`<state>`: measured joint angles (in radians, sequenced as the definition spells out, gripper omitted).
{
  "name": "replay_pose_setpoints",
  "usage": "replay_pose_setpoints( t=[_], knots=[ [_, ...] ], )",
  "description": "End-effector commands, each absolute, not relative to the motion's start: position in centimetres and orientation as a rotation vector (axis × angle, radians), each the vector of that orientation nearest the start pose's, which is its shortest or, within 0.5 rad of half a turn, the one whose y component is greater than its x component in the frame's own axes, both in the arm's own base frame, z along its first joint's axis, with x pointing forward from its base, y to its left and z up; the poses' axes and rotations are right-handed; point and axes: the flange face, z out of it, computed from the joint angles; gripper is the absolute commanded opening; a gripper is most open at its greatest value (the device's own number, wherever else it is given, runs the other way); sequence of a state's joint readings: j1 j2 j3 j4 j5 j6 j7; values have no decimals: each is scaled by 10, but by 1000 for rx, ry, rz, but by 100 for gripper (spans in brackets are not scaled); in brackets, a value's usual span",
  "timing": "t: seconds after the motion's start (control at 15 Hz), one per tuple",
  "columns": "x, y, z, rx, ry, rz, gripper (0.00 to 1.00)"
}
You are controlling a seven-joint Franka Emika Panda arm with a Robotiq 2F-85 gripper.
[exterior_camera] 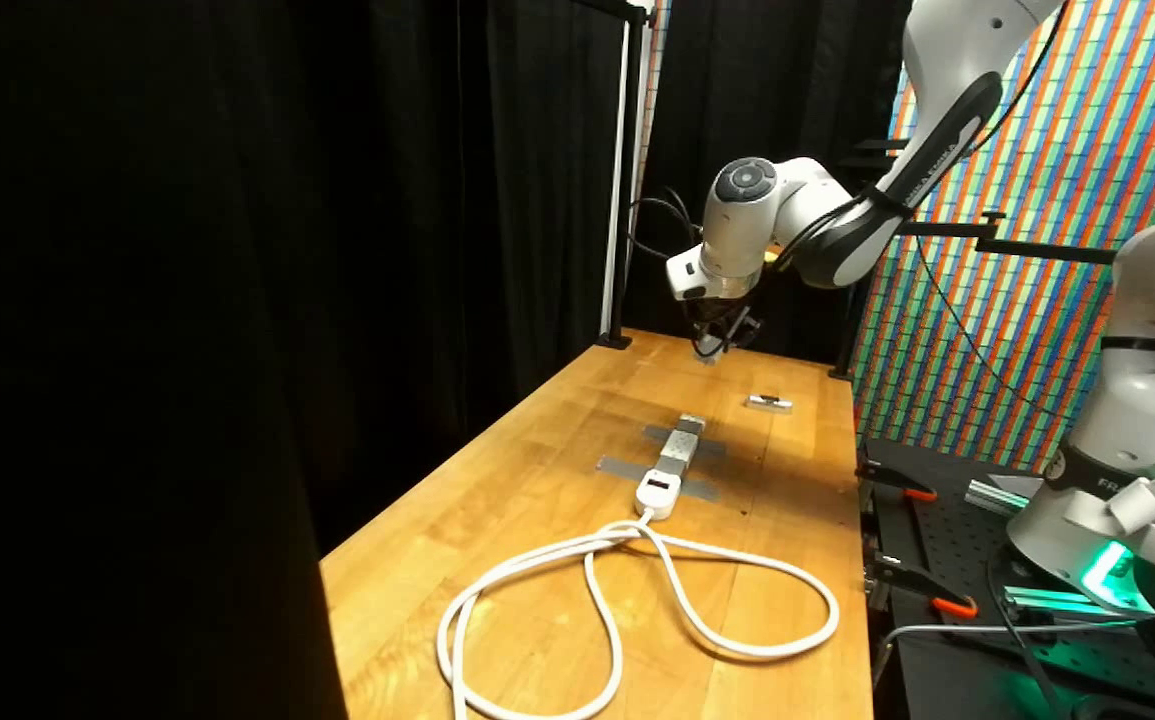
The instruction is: Put the charger head on the socket on the extension cord
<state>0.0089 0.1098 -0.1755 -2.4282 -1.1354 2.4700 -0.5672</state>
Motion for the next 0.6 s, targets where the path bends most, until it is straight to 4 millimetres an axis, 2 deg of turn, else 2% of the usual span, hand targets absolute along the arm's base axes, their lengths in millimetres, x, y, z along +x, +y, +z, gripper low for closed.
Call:
replay_pose_setpoints(
  t=[0.0, 0.53],
  knots=[
    [491, -50, 269, 1800, 1437, -438, 23],
    [488, 26, 269, 1423, 1221, -472, 23]
  ],
)
